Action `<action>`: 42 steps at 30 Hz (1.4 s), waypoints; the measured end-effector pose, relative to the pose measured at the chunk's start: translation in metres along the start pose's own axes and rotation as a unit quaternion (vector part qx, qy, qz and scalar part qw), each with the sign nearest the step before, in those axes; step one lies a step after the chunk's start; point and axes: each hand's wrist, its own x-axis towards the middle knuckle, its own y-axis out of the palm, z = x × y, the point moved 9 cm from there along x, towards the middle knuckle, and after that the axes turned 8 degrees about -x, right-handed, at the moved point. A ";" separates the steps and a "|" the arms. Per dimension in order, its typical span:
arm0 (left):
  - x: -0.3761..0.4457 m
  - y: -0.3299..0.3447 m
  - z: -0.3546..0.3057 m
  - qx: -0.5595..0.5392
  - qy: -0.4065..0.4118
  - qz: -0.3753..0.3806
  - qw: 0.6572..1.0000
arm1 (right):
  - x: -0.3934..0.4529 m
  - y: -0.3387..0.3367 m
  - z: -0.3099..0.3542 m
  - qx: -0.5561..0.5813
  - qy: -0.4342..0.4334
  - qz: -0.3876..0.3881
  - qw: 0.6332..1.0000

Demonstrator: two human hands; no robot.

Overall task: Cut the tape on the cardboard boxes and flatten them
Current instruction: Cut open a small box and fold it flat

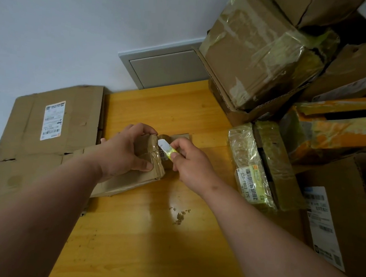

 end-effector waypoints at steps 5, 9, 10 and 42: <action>0.000 -0.001 0.000 0.011 0.006 -0.001 1.000 | 0.006 0.001 0.008 -0.003 0.003 0.013 1.000; -0.003 0.001 -0.001 0.022 0.010 0.002 1.000 | 0.001 -0.004 0.003 0.003 0.012 0.024 1.000; -0.003 0.001 -0.001 0.025 0.012 0.003 1.000 | -0.001 -0.005 0.001 -0.001 0.016 0.030 0.999; -0.048 -0.068 0.051 0.249 -0.027 -0.093 0.964 | -0.045 -0.027 0.009 -0.033 0.003 -0.061 0.998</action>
